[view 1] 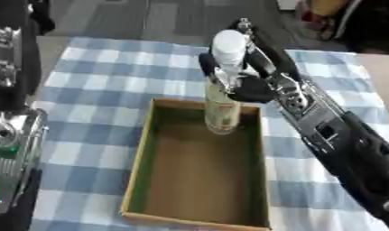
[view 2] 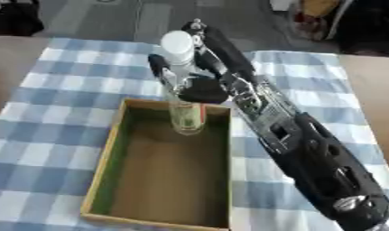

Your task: Pick up objects on the table and place them in the box.

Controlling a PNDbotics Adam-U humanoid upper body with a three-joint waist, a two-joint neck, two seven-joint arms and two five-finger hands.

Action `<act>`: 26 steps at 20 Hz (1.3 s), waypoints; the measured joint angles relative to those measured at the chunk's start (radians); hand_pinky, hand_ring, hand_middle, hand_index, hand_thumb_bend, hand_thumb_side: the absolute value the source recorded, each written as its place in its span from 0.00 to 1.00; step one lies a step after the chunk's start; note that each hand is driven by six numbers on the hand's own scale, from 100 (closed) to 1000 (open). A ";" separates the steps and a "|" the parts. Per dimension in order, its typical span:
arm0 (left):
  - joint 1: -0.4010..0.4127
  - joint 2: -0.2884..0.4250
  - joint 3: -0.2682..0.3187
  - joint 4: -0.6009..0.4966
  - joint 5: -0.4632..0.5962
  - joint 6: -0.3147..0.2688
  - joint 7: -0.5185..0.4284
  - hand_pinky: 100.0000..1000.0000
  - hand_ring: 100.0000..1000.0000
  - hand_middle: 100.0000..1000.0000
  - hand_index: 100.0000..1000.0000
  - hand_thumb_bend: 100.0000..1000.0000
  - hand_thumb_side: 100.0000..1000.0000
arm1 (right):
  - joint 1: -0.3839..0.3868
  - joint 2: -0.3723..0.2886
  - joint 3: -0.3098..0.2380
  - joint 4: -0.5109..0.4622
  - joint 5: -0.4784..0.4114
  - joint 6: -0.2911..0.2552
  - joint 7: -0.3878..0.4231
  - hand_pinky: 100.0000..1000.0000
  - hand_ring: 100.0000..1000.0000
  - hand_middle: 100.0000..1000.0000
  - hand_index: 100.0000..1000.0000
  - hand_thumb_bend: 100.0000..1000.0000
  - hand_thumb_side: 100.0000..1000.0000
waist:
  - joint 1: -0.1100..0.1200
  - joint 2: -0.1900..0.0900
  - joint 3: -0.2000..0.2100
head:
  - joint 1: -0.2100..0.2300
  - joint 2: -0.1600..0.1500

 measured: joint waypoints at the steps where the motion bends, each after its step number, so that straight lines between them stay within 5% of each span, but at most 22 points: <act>1: 0.000 0.000 0.000 0.000 0.000 0.000 0.000 0.64 0.51 0.72 0.81 0.40 0.91 | 0.000 0.003 0.003 0.000 0.000 -0.002 0.002 0.00 0.00 0.00 0.00 0.00 0.76 | 0.000 0.000 0.000 | 0.000 0.000; 8: 0.000 0.000 0.000 0.000 0.000 0.000 -0.001 0.64 0.51 0.72 0.81 0.40 0.91 | 0.001 0.012 0.009 0.002 -0.001 -0.007 0.006 0.00 0.00 0.00 0.00 0.00 0.82 | 0.000 0.000 0.003 | 0.000 0.000; 10: -0.001 0.000 0.000 0.000 0.000 0.000 -0.001 0.64 0.51 0.72 0.81 0.40 0.91 | 0.002 0.012 0.009 0.005 -0.002 -0.011 0.002 0.00 0.00 0.00 0.07 0.00 0.85 | 0.000 0.000 0.005 | 0.000 0.000; 11: -0.001 0.000 0.000 0.000 0.000 0.000 -0.001 0.64 0.51 0.72 0.81 0.40 0.91 | 0.006 0.012 0.010 0.006 -0.004 -0.013 0.001 0.00 0.00 0.01 0.25 0.00 0.86 | 0.000 0.000 0.005 | 0.000 0.000; 12: -0.001 0.000 0.000 0.000 0.000 0.001 -0.001 0.64 0.51 0.72 0.81 0.40 0.91 | 0.009 0.012 0.010 0.007 -0.004 -0.018 0.002 0.00 0.00 0.00 0.20 0.00 0.85 | 0.000 0.001 0.005 | 0.000 0.000; 13: -0.001 0.000 0.000 0.000 0.000 0.001 -0.001 0.64 0.51 0.72 0.81 0.40 0.91 | 0.009 0.012 0.011 0.010 -0.004 -0.023 0.002 0.00 0.06 0.10 0.35 0.00 0.87 | 0.000 0.001 0.005 | 0.000 0.000; 16: -0.001 0.000 0.000 0.000 0.000 0.002 -0.003 0.64 0.51 0.72 0.81 0.40 0.91 | 0.009 0.012 0.013 0.013 -0.004 -0.038 -0.002 0.01 0.21 0.24 0.47 0.00 0.89 | 0.000 0.001 0.005 | 0.000 0.000; 17: -0.001 0.000 0.000 0.000 0.000 0.003 -0.003 0.64 0.51 0.72 0.81 0.40 0.91 | 0.009 0.012 0.014 0.014 -0.004 -0.043 -0.004 0.11 0.28 0.30 0.52 0.01 0.89 | 0.000 0.001 0.005 | 0.000 0.000; 22: -0.001 0.000 0.000 0.000 0.000 0.004 -0.005 0.64 0.51 0.72 0.81 0.40 0.91 | 0.010 0.012 0.015 0.024 0.010 -0.062 -0.013 0.25 0.37 0.40 0.63 0.04 0.93 | 0.000 0.001 0.006 | 0.000 0.000; 26: -0.001 0.000 0.000 0.000 0.000 0.004 -0.005 0.64 0.51 0.72 0.81 0.40 0.91 | 0.017 0.012 0.016 0.036 0.033 -0.073 0.003 0.65 0.57 0.60 0.84 0.20 1.00 | 0.000 0.001 0.006 | 0.000 -0.001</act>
